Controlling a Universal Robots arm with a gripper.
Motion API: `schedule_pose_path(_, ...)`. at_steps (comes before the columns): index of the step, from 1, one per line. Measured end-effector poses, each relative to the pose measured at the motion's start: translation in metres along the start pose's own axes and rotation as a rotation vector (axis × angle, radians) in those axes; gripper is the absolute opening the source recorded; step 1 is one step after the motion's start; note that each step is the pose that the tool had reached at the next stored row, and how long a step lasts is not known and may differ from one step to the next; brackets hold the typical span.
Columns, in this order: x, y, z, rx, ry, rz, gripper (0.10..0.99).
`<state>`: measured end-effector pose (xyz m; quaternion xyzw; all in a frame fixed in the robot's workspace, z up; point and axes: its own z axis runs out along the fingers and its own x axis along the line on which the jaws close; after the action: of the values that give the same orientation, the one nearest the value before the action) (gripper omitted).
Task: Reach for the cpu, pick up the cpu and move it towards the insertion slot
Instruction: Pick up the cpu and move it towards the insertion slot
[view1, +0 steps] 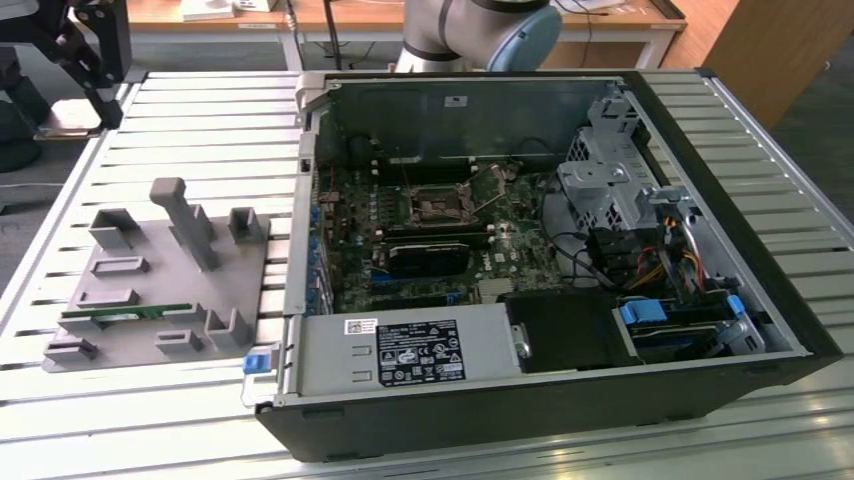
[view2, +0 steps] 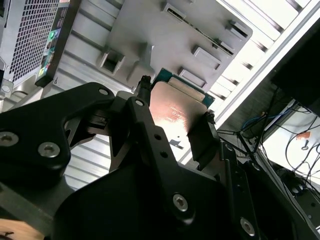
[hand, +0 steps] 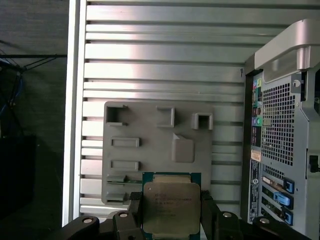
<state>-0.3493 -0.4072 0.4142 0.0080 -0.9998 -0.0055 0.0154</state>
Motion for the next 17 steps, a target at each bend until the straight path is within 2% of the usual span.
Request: schedule_pose_path(17,-0.0115,-0.0001,-0.0004,0.0,0.0001,0.0,0.545)
